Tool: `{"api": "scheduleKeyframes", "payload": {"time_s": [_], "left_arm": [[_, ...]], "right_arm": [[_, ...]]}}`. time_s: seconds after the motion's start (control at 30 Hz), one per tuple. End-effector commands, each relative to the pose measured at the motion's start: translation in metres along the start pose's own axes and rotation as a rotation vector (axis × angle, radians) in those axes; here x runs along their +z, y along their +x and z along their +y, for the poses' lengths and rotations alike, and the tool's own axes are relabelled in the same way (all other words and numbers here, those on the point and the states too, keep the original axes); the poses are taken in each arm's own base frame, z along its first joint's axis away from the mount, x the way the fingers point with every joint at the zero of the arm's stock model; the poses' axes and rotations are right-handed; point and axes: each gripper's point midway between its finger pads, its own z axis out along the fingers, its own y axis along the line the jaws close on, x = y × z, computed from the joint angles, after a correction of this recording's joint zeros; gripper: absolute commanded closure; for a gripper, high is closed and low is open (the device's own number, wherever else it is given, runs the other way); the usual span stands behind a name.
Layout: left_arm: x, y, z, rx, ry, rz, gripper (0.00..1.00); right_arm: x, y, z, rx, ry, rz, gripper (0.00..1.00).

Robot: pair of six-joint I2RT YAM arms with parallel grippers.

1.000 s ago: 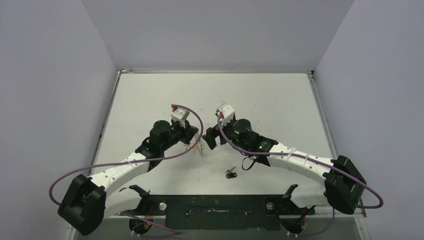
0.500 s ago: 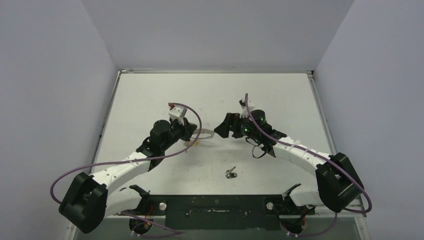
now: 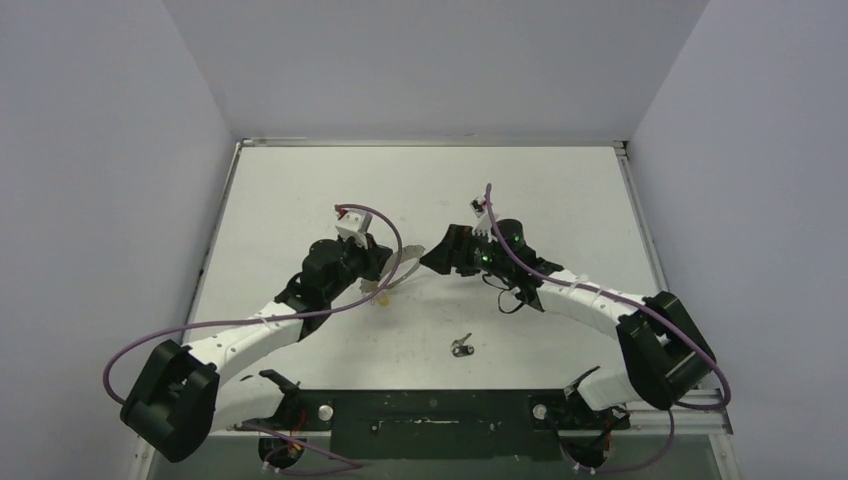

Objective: Put the keys on the keyring

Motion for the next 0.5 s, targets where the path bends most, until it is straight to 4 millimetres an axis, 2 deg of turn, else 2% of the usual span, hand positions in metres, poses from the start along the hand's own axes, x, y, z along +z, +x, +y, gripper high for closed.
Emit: {"api": "scheduleKeyframes", "payload": {"time_s": [0.0, 0.3, 0.47], "left_arm": [[0.004, -0.029, -0.004, -0.017, 0.005, -0.090, 1.00], [0.004, -0.030, -0.006, -0.019, 0.009, -0.085, 1.00], [0.004, -0.029, -0.006, -0.015, 0.010, -0.082, 1.00]], "right_arm": [[0.024, -0.015, 0.024, 0.114, -0.132, -0.073, 0.24], [0.055, -0.043, 0.042, 0.229, -0.306, -0.182, 0.50], [0.062, -0.055, 0.046, 0.246, -0.343, -0.223, 0.57]]}}
